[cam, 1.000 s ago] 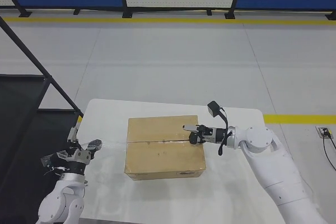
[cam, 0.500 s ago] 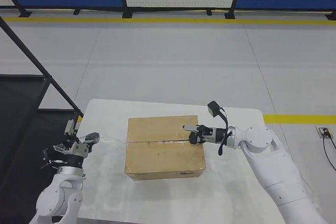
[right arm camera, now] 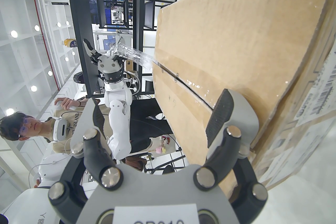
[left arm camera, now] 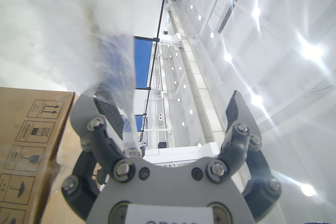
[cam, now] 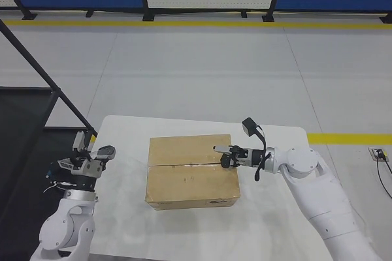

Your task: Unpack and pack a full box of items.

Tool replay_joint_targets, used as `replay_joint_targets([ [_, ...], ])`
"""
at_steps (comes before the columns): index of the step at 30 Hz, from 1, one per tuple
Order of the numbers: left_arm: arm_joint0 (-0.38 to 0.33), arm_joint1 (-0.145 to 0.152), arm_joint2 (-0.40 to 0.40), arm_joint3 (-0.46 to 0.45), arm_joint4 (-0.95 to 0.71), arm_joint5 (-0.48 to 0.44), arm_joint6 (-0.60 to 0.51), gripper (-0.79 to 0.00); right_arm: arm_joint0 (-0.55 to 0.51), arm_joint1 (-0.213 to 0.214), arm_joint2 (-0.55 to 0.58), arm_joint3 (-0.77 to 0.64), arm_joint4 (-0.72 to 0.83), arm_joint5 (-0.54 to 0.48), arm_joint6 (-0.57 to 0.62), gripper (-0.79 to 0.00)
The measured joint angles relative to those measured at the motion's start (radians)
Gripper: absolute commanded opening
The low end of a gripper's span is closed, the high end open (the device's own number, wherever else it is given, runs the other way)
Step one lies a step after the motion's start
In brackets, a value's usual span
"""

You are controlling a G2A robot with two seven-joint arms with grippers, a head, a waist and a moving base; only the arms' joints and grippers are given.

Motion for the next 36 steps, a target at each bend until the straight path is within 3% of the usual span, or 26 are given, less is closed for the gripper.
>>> replay_joint_targets([
  [11, 0.024, -0.006, 0.018, -0.133, 0.102, 0.003, 0.027, 0.000, 0.000, 0.000, 0.000, 0.000, 0.000, 0.000, 0.000, 0.000],
  [22, -0.017, -0.019, 0.135, -0.192, 0.312, 0.109, 0.107, 0.000, 0.000, 0.000, 0.000, 0.000, 0.000, 0.000, 0.000, 0.000],
  [36, -0.096, -0.040, 0.289, -0.200, 0.490, 0.166, 0.107, 0.000, 0.000, 0.000, 0.000, 0.000, 0.000, 0.000, 0.000, 0.000],
])
